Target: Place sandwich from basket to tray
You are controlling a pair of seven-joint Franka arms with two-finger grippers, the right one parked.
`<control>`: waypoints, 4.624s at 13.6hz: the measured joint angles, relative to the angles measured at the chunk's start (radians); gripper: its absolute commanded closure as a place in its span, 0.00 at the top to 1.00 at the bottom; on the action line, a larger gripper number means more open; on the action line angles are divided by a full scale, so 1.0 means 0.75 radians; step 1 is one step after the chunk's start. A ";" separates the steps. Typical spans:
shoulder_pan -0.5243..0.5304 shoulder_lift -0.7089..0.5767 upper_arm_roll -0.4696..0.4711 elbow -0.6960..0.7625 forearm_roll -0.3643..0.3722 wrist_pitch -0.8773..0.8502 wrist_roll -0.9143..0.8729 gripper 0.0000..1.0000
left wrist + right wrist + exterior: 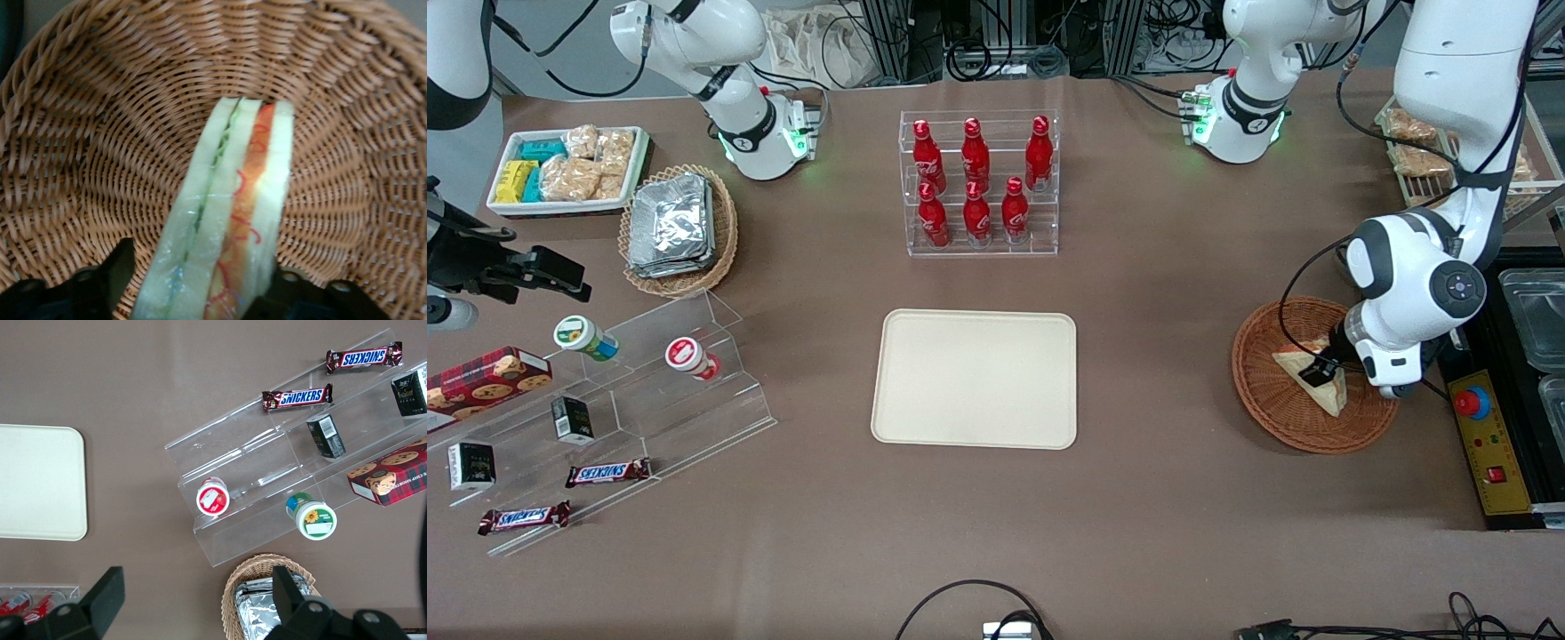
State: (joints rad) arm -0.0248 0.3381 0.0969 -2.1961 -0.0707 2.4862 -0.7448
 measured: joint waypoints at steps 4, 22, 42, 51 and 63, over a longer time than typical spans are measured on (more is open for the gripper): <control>-0.006 -0.006 -0.004 0.039 0.000 -0.028 0.018 0.00; -0.415 -0.093 -0.033 0.924 0.056 -1.185 0.625 0.00; -0.799 0.612 -0.158 1.024 -0.028 -0.436 0.158 0.87; -0.764 0.474 -0.151 1.048 -0.028 -0.593 0.158 1.00; -0.512 -0.282 -0.134 0.349 -0.027 -0.711 0.448 1.00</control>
State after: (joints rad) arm -0.4091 0.1264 -0.0035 -1.9341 -0.0908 1.9530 -0.4085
